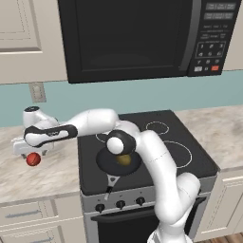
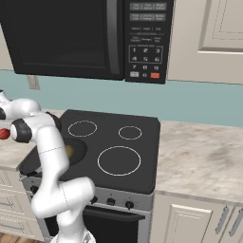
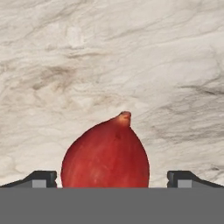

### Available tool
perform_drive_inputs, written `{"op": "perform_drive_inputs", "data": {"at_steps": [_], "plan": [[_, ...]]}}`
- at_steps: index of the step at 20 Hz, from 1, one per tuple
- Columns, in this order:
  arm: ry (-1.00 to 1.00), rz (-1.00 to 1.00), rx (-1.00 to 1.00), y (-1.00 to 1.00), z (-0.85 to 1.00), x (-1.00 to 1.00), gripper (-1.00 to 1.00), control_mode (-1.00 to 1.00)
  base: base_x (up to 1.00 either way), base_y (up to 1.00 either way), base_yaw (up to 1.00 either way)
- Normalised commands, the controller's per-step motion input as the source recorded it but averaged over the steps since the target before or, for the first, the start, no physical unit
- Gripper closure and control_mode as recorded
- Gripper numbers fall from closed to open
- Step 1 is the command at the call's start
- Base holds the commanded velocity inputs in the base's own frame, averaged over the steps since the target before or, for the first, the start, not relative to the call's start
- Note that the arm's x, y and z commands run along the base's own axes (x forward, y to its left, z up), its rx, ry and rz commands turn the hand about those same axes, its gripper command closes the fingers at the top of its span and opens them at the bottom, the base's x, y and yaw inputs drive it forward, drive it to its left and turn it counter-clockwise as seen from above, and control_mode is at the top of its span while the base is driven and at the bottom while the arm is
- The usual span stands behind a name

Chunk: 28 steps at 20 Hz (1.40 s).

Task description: Put the potato and onion in the pan. Then turn on the front left burner and set the heat to medium.

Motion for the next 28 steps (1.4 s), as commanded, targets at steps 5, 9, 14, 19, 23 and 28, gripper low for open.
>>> {"op": "perform_drive_inputs", "data": {"at_steps": [5,9,14,19,23,28], "plan": [[0.0,-0.02,0.0,-0.01,0.09,-0.16,-1.0,-1.0,0.0,0.0,0.0],[0.0,-0.07,0.0,-0.06,0.0,-0.24,-1.0,-1.0,0.0,0.0,0.0],[0.0,-0.05,0.0,0.0,-0.08,-0.01,-1.0,-1.0,0.0,0.0,0.0],[0.0,-0.03,0.0,0.0,-0.16,0.07,-1.0,-1.0,0.0,0.0,0.0],[0.0,-0.04,0.0,0.0,-0.23,0.15,-1.0,-1.0,0.0,0.0,0.0],[0.0,-0.04,0.0,0.0,-0.23,0.02,-1.0,-1.0,0.0,0.0,0.0]]}}
